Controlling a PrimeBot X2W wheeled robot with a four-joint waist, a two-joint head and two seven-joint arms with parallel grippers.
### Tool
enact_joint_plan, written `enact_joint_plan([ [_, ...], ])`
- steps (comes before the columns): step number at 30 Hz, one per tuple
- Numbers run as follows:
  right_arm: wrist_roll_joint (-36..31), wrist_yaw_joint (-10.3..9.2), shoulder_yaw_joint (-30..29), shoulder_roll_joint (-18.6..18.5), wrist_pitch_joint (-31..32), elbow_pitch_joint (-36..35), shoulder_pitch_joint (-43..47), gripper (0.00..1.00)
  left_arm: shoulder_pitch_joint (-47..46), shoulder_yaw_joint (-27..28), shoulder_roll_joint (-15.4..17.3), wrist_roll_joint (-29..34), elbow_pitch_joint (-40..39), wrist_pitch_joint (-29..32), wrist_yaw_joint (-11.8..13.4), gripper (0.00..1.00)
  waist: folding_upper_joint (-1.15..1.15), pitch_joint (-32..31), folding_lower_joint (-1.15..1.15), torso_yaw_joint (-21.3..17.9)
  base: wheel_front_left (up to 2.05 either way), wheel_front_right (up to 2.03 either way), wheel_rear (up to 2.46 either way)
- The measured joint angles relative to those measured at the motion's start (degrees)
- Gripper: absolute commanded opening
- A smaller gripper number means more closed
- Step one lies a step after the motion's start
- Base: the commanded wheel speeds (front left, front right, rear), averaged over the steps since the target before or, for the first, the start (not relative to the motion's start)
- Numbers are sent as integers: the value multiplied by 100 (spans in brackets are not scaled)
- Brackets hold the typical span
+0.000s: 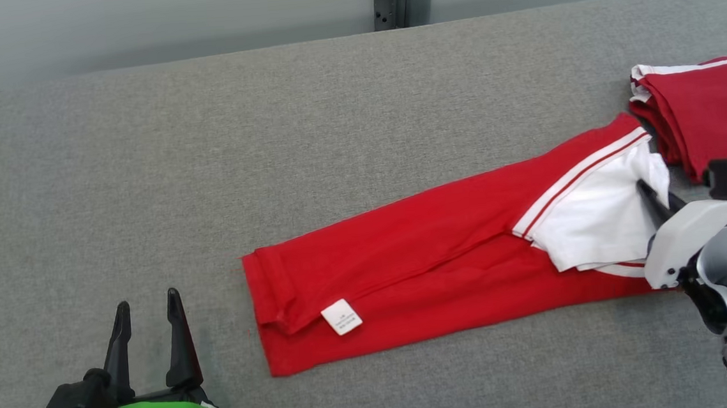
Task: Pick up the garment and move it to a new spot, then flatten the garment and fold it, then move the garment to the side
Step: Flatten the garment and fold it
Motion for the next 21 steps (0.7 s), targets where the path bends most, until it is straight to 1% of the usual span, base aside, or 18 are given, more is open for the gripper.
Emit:
enact_joint_plan([
  [4, -8, -1, -371, -85, 83, -392, 239, 0, -1, 15, -1, 59, 2, -1, -12, 100, 0, -13, 0, -168, 0, 0, 0],
  [7, 24, -1, -511, 45, 157, -682, 359, 0, -2, 5, -2, 62, 19, 0, -26, 100, 0, -9, 0, -267, 0, 0, 0],
  [9, 66, -1, -502, 143, 191, -914, 449, 0, -5, -1, -3, 73, 29, 0, -30, 100, 0, -2, 0, -311, 0, 0, 0],
  [15, 378, -5, -96, 422, 335, -1738, 674, 0, -56, -47, -5, 109, 63, 0, -48, 100, 0, 6, 0, -272, 0, 0, 0],
  [17, 480, -5, 147, 516, 394, -2040, 773, 0, -69, -48, -7, 109, 80, 0, -58, 100, 0, 3, 0, -229, 0, 0, 0],
  [21, 628, -5, 691, 627, 509, -2424, 834, 0, -82, -53, -7, 109, 90, 0, -59, 100, 0, -8, 0, -129, 0, 0, 0],
])
